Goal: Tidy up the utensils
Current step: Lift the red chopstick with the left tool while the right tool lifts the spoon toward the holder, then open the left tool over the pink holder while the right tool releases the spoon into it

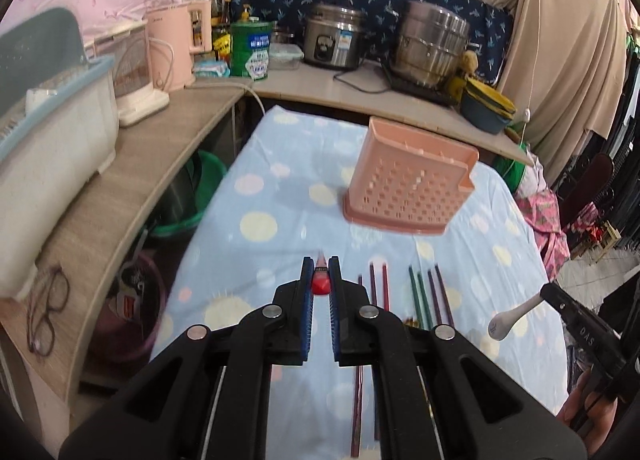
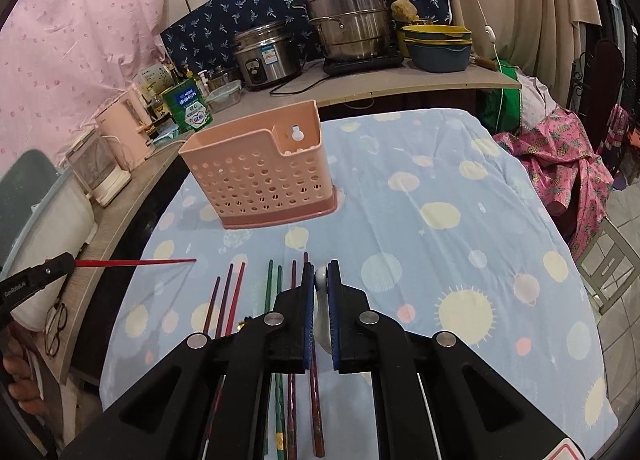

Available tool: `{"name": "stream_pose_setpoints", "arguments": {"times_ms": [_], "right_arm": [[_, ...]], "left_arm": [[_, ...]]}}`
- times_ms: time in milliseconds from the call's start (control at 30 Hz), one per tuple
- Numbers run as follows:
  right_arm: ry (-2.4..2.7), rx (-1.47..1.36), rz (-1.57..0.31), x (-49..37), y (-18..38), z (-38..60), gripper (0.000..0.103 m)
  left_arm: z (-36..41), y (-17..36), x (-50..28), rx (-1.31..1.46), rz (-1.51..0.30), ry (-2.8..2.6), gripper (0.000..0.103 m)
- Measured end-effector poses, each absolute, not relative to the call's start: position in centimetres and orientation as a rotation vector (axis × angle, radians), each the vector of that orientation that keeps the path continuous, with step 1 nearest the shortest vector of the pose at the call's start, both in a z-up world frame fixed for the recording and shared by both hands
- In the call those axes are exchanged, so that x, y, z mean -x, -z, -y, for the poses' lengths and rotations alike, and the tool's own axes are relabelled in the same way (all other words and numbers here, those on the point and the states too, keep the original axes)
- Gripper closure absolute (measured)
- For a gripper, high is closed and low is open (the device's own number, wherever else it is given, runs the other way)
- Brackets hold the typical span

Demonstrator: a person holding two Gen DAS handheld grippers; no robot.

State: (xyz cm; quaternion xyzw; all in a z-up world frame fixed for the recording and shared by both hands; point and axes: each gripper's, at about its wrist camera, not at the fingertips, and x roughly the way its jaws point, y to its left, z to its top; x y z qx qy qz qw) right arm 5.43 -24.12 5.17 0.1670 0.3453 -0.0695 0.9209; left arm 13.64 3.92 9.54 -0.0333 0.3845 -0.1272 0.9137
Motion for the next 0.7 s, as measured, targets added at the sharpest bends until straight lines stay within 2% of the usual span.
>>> {"name": "stream_pose_setpoints", "arguments": {"times_ms": [700], "right_arm": [[0.025, -0.501, -0.472, -18.2, -14.7, 28.9, 0.096]], "left_arm": [[0.4, -26.1, -22.0, 0.124, -0.412, 0.323, 0.096]]}}
